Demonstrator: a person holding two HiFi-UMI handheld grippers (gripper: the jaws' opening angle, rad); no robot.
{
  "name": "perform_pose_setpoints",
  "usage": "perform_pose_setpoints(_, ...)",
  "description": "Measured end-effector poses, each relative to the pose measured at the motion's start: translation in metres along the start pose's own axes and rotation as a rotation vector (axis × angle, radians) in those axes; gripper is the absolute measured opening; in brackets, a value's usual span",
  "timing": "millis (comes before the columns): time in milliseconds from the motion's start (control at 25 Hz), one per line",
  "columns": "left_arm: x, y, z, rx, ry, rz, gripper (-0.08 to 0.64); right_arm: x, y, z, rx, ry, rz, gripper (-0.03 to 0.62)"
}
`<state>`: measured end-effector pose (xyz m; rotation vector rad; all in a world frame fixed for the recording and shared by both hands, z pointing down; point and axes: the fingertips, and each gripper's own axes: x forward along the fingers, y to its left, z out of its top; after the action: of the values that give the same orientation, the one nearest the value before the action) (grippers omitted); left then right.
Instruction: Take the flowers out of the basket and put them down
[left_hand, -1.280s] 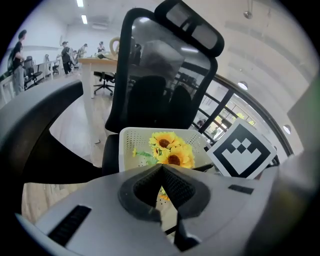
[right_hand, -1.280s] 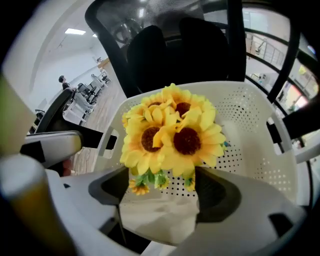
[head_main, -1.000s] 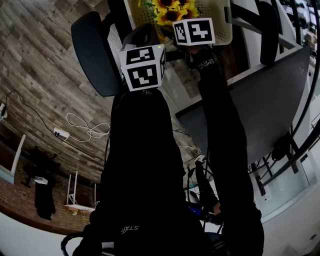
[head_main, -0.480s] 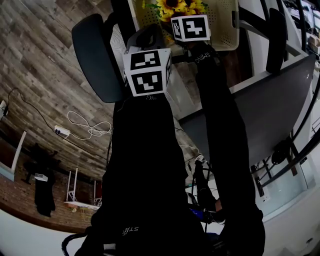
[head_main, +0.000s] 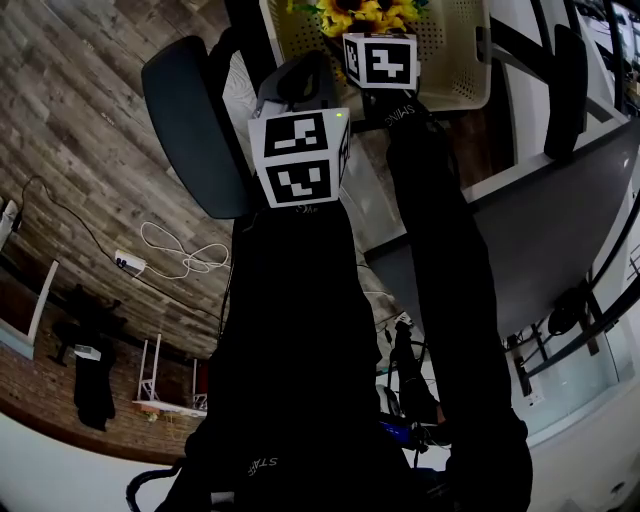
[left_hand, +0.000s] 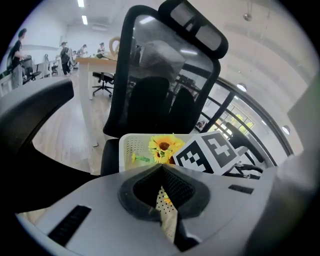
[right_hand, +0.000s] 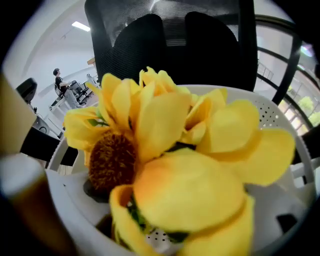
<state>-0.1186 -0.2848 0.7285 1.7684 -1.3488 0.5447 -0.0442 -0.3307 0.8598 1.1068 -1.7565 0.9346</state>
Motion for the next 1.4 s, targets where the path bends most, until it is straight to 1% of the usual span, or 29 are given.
perform_pose_setpoints(120, 0.001, 0.001, 0.001, 0.003, -0.004, 0.000, 0.002, 0.003, -0.004, 0.005, 0.013, -0.028, -0.013, 0.485)
perform_pose_setpoints(360, 0.002, 0.004, 0.000, 0.005, -0.006, -0.002, 0.002, 0.014, -0.001, 0.004, 0.053, -0.065, 0.002, 0.485)
perform_pose_setpoints(480, 0.000, 0.005, 0.001, 0.016, -0.012, -0.004, 0.003, 0.023, 0.000, 0.005, 0.042, -0.072, -0.003, 0.485)
perform_pose_setpoints(640, -0.002, 0.005, 0.003, 0.022, -0.019, -0.007, 0.003, 0.027, 0.000, 0.005, 0.003, -0.087, -0.040, 0.485)
perform_pose_setpoints(760, -0.004, 0.007, 0.004, 0.021, -0.027, -0.010, 0.002, 0.026, -0.002, 0.005, -0.002, -0.092, -0.052, 0.485)
perform_pose_setpoints(960, -0.011, 0.004, 0.009, 0.024, -0.042, -0.021, 0.002, 0.016, 0.005, 0.012, -0.012, -0.115, -0.034, 0.485)
perform_pose_setpoints(1200, -0.017, 0.003, 0.013, 0.027, -0.059, -0.020, 0.002, 0.004, 0.015, 0.016, -0.035, -0.134, -0.035, 0.483)
perform_pose_setpoints(1400, -0.022, -0.001, 0.013, 0.043, -0.065, -0.026, 0.002, -0.005, 0.014, 0.019, -0.017, -0.172, -0.044, 0.474)
